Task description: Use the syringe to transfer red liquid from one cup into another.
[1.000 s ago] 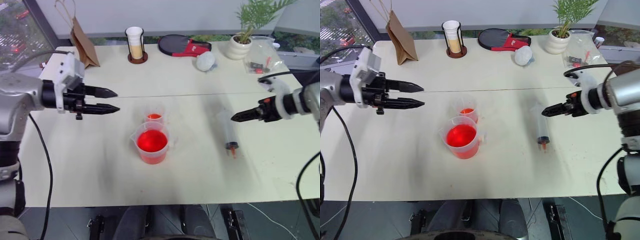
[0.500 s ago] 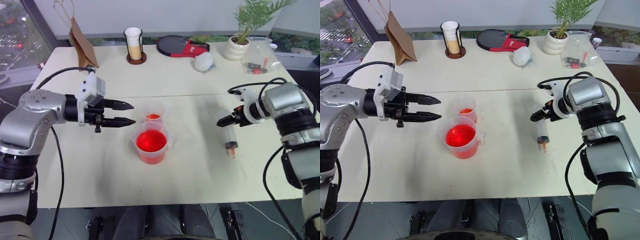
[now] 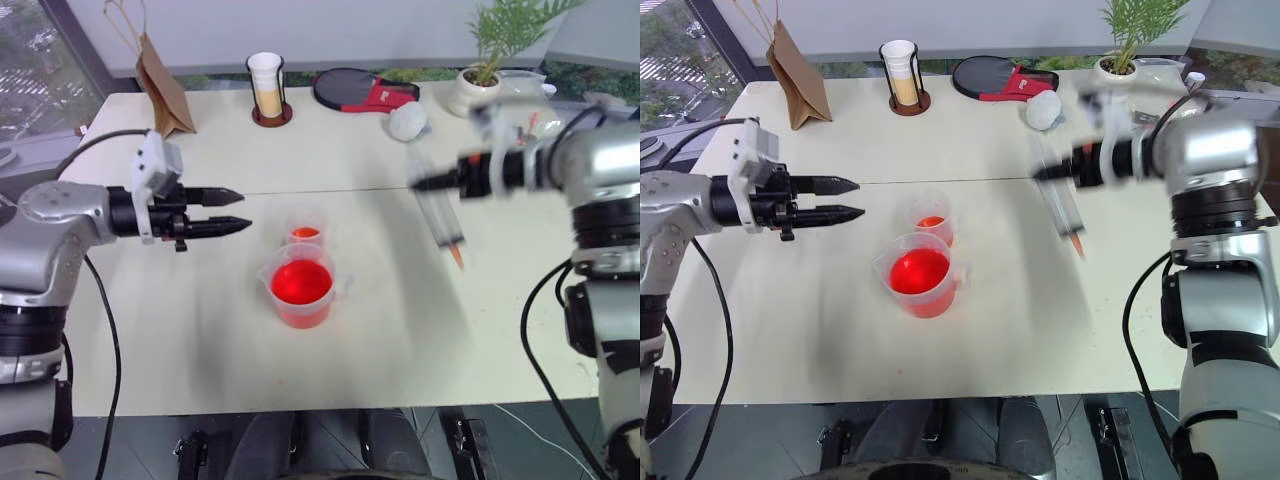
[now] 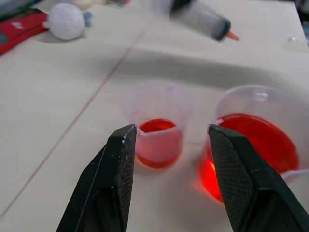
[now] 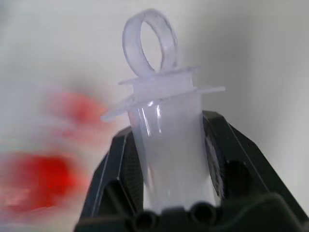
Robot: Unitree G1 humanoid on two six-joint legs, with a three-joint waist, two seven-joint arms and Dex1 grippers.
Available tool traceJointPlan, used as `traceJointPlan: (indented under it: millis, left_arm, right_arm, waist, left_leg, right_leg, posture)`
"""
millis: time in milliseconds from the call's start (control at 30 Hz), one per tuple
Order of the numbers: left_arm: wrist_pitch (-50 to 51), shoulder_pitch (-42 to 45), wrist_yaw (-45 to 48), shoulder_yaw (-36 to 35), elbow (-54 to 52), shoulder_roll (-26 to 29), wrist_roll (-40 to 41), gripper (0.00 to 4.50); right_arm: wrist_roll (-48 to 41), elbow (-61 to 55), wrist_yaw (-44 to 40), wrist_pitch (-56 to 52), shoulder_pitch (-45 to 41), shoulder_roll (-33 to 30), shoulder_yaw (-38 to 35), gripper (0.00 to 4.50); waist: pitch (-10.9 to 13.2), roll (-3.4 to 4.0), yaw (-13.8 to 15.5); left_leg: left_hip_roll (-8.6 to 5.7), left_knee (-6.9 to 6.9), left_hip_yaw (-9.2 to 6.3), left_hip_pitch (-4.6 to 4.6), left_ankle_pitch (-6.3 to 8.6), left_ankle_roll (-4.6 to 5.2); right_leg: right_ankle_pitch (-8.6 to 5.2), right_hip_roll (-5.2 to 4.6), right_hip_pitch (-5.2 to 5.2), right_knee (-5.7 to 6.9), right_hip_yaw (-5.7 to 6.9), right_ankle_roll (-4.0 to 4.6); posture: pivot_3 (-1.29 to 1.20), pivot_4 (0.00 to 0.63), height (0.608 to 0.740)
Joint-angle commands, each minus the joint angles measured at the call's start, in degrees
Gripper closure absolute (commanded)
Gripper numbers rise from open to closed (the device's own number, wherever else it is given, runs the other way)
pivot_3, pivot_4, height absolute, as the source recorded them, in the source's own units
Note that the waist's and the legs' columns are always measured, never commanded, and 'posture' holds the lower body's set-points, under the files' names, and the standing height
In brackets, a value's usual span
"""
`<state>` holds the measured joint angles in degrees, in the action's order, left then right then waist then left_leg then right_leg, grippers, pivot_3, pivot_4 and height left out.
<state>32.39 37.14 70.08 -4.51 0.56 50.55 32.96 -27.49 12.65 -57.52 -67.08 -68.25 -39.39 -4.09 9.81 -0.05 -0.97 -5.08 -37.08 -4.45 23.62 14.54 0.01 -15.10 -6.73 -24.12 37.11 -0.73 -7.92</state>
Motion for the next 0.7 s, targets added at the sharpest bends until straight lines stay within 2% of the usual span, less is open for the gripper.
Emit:
traceJointPlan:
  millis: [33, 133, 167, 200, 300, 467, 700]
  left_arm:
    - [-0.57, 4.76, 2.34, -1.28, 3.98, 1.35, -0.22, 2.1]
    - [-1.69, 7.62, 4.55, 0.67, 7.38, 1.77, -2.28, 2.1]
    - [-1.68, 8.52, 5.07, 1.11, 7.99, 1.79, -2.68, 2.1]
    - [-1.73, 9.33, 5.54, 1.43, 8.58, 1.82, -3.02, 2.1]
    - [-1.09, 11.18, 6.48, 1.92, 9.22, 1.95, -3.58, 2.1]
    - [0.0, 11.77, 7.1, 1.81, 8.38, 2.38, -3.94, 2.1]
    - [5.38, 13.58, 5.97, -0.47, 4.11, 1.93, 0.05, 2.1]
  right_arm:
    - [-10.67, -10.5, 7.38, 1.45, -2.9, 9.2, -12.91, 3.1]
    - [-20.23, -15.19, 19.16, -0.38, -3.91, 21.03, -22.66, 3.1]
    - [-22.87, -19.52, 20.91, 0.17, -1.58, 24.04, -23.09, 3.1]
    - [-23.82, -23.6, 21.83, 1.01, 1.26, 25.97, -21.89, 3.1]
    - [-21.01, -33.56, 19.75, 5.77, 13.52, 26.57, -12.32, 3.1]
    - [-16.64, -38.26, 21.26, 15.42, 27.27, 29.67, -2.5, 3.1]
    - [-10.72, -38.06, 20.01, 25.29, 35.27, 28.85, 5.85, 3.1]
  waist:
    - [-0.1, -0.17, -0.17]
    - [-0.22, -0.37, -0.17]
    - [-0.22, -0.36, -0.11]
    - [-0.24, -0.4, 0.13]
    - [-0.3, -0.52, 0.54]
    - [-0.29, -0.51, -0.28]
    - [-0.3, -0.52, -1.42]
  left_leg:
    - [0.04, 0.02, -0.03, 0.0, 0.0, -0.01]
    - [0.03, 0.0, -0.04, -0.05, -0.1, -0.17]
    - [0.02, -0.03, -0.05, -0.07, -0.11, -0.18]
    - [-0.01, 0.0, -0.03, -0.07, -0.11, -0.18]
    - [-0.07, -0.04, -0.3, -0.05, -0.12, -0.19]
    - [-0.18, -0.06, -0.09, 0.01, -0.09, -0.11]
    - [0.0, -0.01, -0.09, 0.0, -0.13, -0.18]
  right_leg:
    - [0.0, 0.05, -0.02, 0.0, 0.04, 0.0]
    - [0.0, 0.03, 0.02, 0.09, 0.01, 0.01]
    - [0.01, 0.02, 0.04, 0.09, -0.02, 0.02]
    - [0.01, -0.01, 0.01, 0.1, -0.06, 0.02]
    - [0.01, 0.03, -0.11, 0.1, 0.01, 0.03]
    - [0.01, -0.04, 0.0, 0.16, -0.16, 0.02]
    - [0.0, 0.15, -0.14, 0.25, -0.16, 0.02]
  posture:
    - [0.0, 0.15, 0.739]
    - [0.0, 0.15, 0.739]
    - [0.0, 0.15, 0.739]
    - [0.0, 0.15, 0.739]
    - [0.0, 0.15, 0.739]
    - [0.0, 0.15, 0.739]
    - [0.0, 0.15, 0.739]
